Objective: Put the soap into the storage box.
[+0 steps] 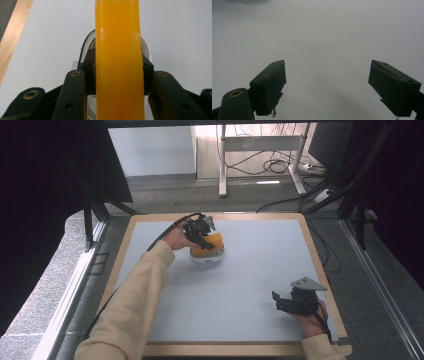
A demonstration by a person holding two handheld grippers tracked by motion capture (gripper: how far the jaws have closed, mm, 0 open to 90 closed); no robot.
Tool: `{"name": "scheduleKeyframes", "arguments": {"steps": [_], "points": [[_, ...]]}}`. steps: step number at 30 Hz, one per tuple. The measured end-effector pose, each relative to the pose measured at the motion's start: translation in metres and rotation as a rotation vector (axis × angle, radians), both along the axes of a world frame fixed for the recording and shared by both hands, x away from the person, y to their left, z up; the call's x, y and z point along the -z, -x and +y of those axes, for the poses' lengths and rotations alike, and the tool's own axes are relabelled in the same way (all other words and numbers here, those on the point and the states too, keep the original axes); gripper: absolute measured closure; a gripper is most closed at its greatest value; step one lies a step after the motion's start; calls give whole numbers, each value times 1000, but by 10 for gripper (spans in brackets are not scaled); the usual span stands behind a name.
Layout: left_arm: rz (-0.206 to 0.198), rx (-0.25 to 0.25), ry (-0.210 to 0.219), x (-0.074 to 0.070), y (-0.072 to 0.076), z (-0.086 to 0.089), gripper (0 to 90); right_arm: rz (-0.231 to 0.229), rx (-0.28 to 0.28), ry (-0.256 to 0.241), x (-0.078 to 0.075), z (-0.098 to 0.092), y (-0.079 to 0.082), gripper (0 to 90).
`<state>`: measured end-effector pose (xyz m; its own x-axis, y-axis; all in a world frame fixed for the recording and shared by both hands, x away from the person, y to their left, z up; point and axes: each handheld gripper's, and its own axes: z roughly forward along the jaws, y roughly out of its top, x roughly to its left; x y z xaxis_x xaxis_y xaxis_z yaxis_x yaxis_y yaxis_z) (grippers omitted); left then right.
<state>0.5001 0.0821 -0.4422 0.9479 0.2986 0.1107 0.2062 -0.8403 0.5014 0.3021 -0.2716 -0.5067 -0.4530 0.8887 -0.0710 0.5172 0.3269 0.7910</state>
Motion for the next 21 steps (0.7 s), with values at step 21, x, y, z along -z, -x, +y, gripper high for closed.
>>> {"name": "scheduleKeyframes", "arguments": {"steps": [21], "points": [[-70,-64,84,-8,-5,8,441,5,13,4,1,-1,-1,148]]}}
